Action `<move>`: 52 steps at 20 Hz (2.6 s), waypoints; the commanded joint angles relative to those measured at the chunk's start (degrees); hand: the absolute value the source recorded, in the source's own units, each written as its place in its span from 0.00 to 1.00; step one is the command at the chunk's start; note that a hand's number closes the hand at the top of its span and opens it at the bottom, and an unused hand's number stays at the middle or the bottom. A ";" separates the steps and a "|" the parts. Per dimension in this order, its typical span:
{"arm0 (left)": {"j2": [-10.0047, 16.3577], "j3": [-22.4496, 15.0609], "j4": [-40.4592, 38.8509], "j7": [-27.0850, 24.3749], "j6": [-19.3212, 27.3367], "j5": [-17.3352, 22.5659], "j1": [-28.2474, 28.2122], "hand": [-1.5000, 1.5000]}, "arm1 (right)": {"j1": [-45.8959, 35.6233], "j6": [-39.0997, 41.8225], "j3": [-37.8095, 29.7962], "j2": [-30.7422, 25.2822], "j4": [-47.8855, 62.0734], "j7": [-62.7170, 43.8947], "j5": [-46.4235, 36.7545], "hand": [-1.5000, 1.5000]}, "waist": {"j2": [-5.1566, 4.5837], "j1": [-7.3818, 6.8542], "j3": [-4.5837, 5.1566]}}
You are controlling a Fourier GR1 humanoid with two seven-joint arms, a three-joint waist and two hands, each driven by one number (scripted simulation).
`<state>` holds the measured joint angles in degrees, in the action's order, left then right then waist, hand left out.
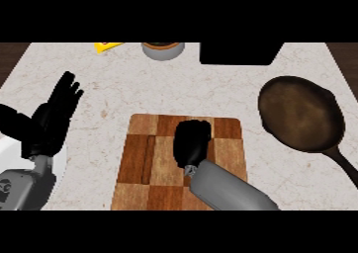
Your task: Pick the lemon from the cutting board and place it in the pan
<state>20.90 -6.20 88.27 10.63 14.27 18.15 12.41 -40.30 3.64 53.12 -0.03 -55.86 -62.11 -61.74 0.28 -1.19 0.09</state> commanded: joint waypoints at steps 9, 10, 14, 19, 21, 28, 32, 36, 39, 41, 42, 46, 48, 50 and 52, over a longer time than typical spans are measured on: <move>0.13 2.13 1.05 -0.11 -0.59 -0.23 -2.23 0.50 | 17.26 -1.88 5.26 -4.20 -17.67 24.48 14.41 1.00 | -0.37 2.42 -0.25; 1.01 2.93 0.86 -0.14 -1.10 -0.05 -2.28 0.50 | 18.96 -2.48 6.05 -8.02 -20.87 26.68 14.25 1.00 | -0.13 2.75 -0.20; 0.23 3.10 0.85 -0.02 -0.37 -0.44 -3.82 0.50 | 21.31 -4.51 5.22 -23.88 -41.08 27.76 9.33 1.00 | 0.34 3.33 -0.09; -0.96 3.00 0.35 -2.33 -0.34 -1.11 -5.14 0.50 | 19.89 -5.70 0.60 -32.36 -58.80 24.73 2.78 1.00 | 0.41 3.45 -0.05; -0.04 2.65 2.95 -0.32 -0.86 -0.95 -5.51 0.50 | 21.19 -3.29 -1.18 -35.10 -67.41 22.00 1.84 1.00 | 0.51 3.18 -0.07; -0.69 3.02 5.70 2.06 -2.31 -0.99 -6.09 0.50 | 27.80 3.32 -15.86 -41.74 -80.54 22.69 10.68 1.00 | -0.15 1.44 -0.11; -0.97 4.07 1.80 -0.61 -3.62 -1.77 -3.57 0.50 | 23.19 5.58 -29.16 -39.59 -75.79 24.91 20.83 1.00 | -0.37 1.10 -0.09; -4.09 2.36 0.53 -0.89 -1.30 -4.17 -3.15 0.50 | 31.55 -4.52 -36.61 -42.02 -68.09 35.96 20.01 1.00 | -0.39 1.78 -0.17; -2.19 3.81 2.86 -0.47 -4.55 -2.90 -5.42 0.50 | 28.72 -2.08 -43.08 -40.51 -62.45 39.96 26.23 1.00 | -0.33 1.14 -0.12; -1.67 4.46 5.38 2.95 -3.22 -2.55 -4.07 0.50 | 27.87 -6.63 -46.16 -40.13 -53.31 48.15 27.13 1.00 | -0.44 0.76 -0.18; -2.99 4.00 2.80 -0.71 -4.83 -2.47 -5.36 0.50 | 26.04 -7.22 -45.53 -38.47 -48.30 49.19 26.13 1.00 | -0.54 0.55 -0.14; -4.78 2.70 1.05 0.50 -2.54 -5.09 -2.48 0.50 | 25.52 -8.73 -52.84 -40.05 -37.04 61.92 31.89 1.00 | -0.52 0.90 -0.16; -4.90 3.10 2.03 -0.78 -3.95 -4.43 -4.80 0.50 | 21.67 -7.69 -54.11 -39.55 -29.52 65.74 32.98 1.00 | -0.51 0.41 -0.15; -3.19 4.31 3.60 -0.50 -6.15 -2.94 -5.77 0.50 | 17.63 -8.64 -53.18 -39.59 -19.88 71.83 30.86 1.00 | -0.67 -0.44 -0.17; -4.19 3.46 4.45 2.18 -3.70 -4.54 -3.73 0.50 | 15.69 -11.69 -51.65 -35.69 -12.56 76.53 29.41 1.00 | -0.70 -0.49 -0.19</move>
<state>16.97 -2.57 90.51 10.72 10.03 13.90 8.63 -21.21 -5.28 1.87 -38.05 -81.57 4.99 -31.65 -0.34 -1.14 -0.06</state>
